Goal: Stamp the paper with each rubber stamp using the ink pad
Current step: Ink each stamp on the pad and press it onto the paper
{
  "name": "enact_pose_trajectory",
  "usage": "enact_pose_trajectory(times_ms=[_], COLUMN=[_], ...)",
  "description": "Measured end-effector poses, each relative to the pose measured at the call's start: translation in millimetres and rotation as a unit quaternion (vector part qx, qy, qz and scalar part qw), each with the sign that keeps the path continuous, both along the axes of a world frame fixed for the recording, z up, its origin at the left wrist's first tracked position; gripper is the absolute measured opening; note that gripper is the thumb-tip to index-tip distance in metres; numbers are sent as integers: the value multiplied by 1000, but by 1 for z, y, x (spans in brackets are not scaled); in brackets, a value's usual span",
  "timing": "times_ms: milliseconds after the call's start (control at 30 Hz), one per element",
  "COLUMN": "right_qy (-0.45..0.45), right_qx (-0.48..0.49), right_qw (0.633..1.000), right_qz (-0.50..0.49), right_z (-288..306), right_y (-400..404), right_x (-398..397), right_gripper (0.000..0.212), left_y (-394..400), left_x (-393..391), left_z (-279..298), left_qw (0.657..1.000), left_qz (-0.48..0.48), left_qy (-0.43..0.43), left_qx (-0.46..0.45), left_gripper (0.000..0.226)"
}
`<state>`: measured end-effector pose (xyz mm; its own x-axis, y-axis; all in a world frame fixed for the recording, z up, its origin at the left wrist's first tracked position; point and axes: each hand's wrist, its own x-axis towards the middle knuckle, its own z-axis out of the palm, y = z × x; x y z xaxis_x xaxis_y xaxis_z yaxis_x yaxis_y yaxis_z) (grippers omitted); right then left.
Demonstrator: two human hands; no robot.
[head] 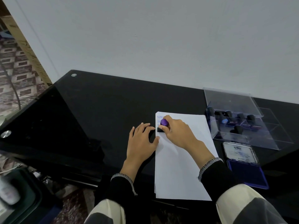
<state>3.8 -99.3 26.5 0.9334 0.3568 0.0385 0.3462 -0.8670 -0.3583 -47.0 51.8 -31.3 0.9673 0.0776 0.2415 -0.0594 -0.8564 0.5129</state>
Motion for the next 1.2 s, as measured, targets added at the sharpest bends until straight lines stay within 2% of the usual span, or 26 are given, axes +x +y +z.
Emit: enact_pose_trajectory(times_ms=[300,533,1200], right_qy=[5,-3,16], right_qx=[0,49,59], right_qw=[1000,999,998], right_qz=[-5,-11,-30], right_z=[3,-6,-3], right_y=[2,1,5], right_x=[11,-1,6], right_gripper=[37,35,38], left_y=[0,0,0], left_x=[0,1,3], left_z=[0,0,-3], left_qw=[1000,1000,1000], left_qz=[0,2,4], left_qy=[-1,0,-1], left_qx=[1,-1,8], left_gripper=[40,40,40])
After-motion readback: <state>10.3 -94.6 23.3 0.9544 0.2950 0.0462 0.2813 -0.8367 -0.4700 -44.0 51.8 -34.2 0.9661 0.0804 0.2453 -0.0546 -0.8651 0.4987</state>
